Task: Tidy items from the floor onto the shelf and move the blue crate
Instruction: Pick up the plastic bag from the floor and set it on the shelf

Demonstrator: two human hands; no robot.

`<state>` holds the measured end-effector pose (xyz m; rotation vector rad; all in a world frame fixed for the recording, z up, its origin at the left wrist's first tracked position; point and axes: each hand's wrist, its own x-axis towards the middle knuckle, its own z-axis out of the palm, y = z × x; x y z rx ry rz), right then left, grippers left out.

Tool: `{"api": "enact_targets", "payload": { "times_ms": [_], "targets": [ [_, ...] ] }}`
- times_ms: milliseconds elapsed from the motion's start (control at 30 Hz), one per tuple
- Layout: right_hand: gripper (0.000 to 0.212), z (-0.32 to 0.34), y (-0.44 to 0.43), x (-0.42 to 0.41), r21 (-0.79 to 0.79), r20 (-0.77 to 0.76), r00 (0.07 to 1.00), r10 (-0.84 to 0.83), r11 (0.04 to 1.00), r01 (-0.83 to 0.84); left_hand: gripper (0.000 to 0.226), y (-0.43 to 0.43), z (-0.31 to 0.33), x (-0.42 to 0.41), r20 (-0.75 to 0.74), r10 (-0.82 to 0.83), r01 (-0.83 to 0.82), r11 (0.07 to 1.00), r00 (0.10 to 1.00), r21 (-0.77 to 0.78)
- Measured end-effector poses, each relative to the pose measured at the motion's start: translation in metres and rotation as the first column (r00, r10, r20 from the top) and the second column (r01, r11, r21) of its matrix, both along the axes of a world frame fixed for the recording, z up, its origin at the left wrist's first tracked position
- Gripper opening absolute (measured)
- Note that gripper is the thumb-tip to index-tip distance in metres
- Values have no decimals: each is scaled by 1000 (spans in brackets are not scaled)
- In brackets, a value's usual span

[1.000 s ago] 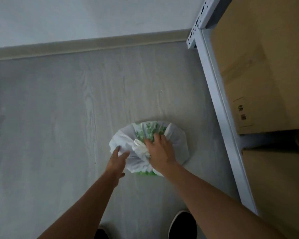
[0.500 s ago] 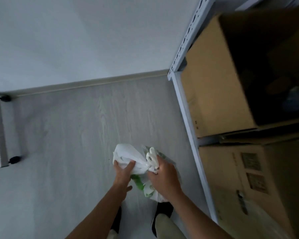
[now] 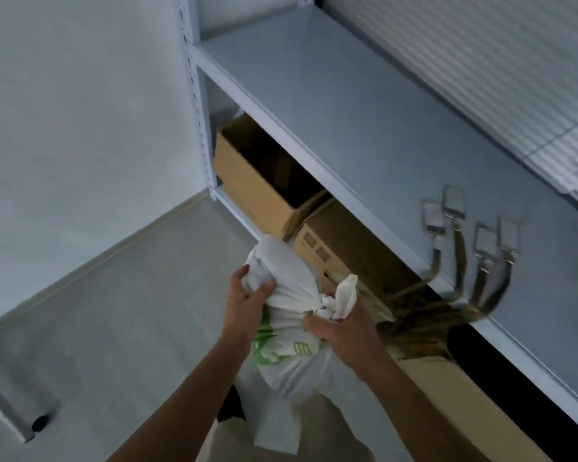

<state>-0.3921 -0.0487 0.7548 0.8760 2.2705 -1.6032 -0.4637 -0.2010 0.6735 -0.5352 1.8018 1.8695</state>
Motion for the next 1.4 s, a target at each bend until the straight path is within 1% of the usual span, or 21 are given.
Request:
{"api": "enact_targets", "payload": {
  "times_ms": [100,200,267,333,367,467,500,600,667,767,800,867,933,1000,1100,1133,1233,1267,1333,1367,1400],
  "targets": [
    [29,48,40,28,-117,-129,963,-235,968,221,56,52,46,11,-90,-168,175,982,982,67],
    [23,85,86,53,-289,-206,850,-485,860,420,64,108,74,26,-114,-320,334,932,941,139],
    [30,106,121,70,-363,-216,766,-605,778,512,74,147,86,38,-52,-408,411,894,911,178],
    [27,120,160,86,-427,-233,689,-686,709,562,81,186,93,50,48,-500,475,845,864,247],
    [24,125,180,95,-449,-239,655,-717,680,579,80,205,97,57,107,-540,487,815,835,313],
    [26,134,240,116,-487,-249,561,-790,603,632,50,262,107,81,203,-619,468,735,759,491],
    [26,135,260,121,-497,-253,536,-805,584,642,46,282,107,89,218,-633,449,712,743,540],
    [19,131,318,128,-517,-246,495,-833,545,661,56,337,104,108,248,-671,401,654,699,642],
    [16,129,356,129,-513,-241,478,-845,529,676,61,372,102,117,269,-704,407,632,658,660],
    [19,125,410,126,-486,-221,475,-852,518,703,59,418,93,126,269,-717,410,620,644,669],
    [19,124,426,123,-476,-208,488,-848,524,707,61,431,92,127,269,-705,411,633,656,657],
    [14,122,455,115,-444,-194,506,-841,535,719,58,454,93,124,270,-667,445,692,694,568],
    [18,117,480,107,-415,-175,509,-843,532,738,43,472,98,119,259,-651,510,735,713,447],
    [22,113,500,96,-392,-166,503,-848,525,755,27,489,102,109,222,-657,558,739,720,378],
    [39,108,525,75,-327,-180,483,-857,515,793,32,518,101,86,134,-668,600,726,732,337],
    [40,108,533,67,-286,-195,478,-857,515,808,33,528,98,78,108,-677,616,715,728,331],
    [25,112,551,48,-180,-246,501,-830,547,818,27,558,96,55,14,-699,675,695,715,248],
    [21,113,556,43,-138,-262,515,-816,560,817,33,568,94,47,-32,-701,689,691,713,217],
    [19,111,562,39,-22,-274,567,-777,594,804,63,583,91,35,-110,-733,741,663,671,103],
    [16,109,563,39,55,-263,608,-749,617,785,75,587,86,31,-133,-758,767,640,638,29],
    [21,105,565,41,156,-247,660,-709,643,750,80,592,70,25,-137,-785,789,614,604,-39]
  ]
}}
